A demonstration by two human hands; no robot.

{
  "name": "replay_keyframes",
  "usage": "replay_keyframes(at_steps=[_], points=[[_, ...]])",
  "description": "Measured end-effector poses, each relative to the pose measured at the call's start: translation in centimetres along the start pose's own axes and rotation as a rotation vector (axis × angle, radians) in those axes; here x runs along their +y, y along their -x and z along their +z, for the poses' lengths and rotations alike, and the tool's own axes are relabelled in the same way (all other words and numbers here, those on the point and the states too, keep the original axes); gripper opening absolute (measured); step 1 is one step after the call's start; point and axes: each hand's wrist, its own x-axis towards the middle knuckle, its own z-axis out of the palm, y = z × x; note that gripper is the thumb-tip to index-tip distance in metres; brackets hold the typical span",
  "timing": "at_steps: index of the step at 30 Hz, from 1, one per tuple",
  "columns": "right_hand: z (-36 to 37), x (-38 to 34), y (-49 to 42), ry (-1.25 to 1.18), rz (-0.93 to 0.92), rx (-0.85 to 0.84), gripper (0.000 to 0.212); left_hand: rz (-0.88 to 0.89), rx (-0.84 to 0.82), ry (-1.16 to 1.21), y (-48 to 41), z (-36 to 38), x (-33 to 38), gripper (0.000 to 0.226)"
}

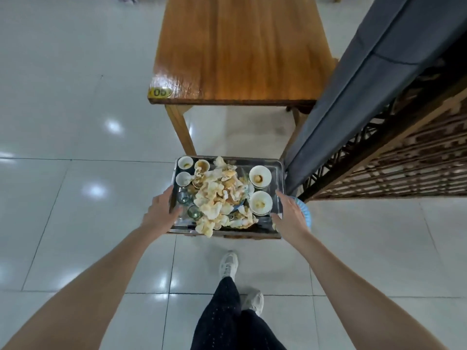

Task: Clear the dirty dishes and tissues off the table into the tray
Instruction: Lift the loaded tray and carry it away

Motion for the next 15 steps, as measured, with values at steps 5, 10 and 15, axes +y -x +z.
replay_keyframes(at_steps=[5,10,15], points=[[1.7,2.1,-4.9,-0.031,0.084,-0.036,0.069,-0.046,-0.098,0.074,-5.8,0.8,-3.3,0.063],[3.2,3.8,-9.9,-0.139,0.205,-0.047,0.068,-0.071,-0.121,0.091,-11.0,2.1,-5.1,0.056],[5.3,5.4,-14.0,-0.133,0.218,-0.027,0.063,-0.101,-0.111,0.074,-15.8,4.0,-6.2,0.055]])
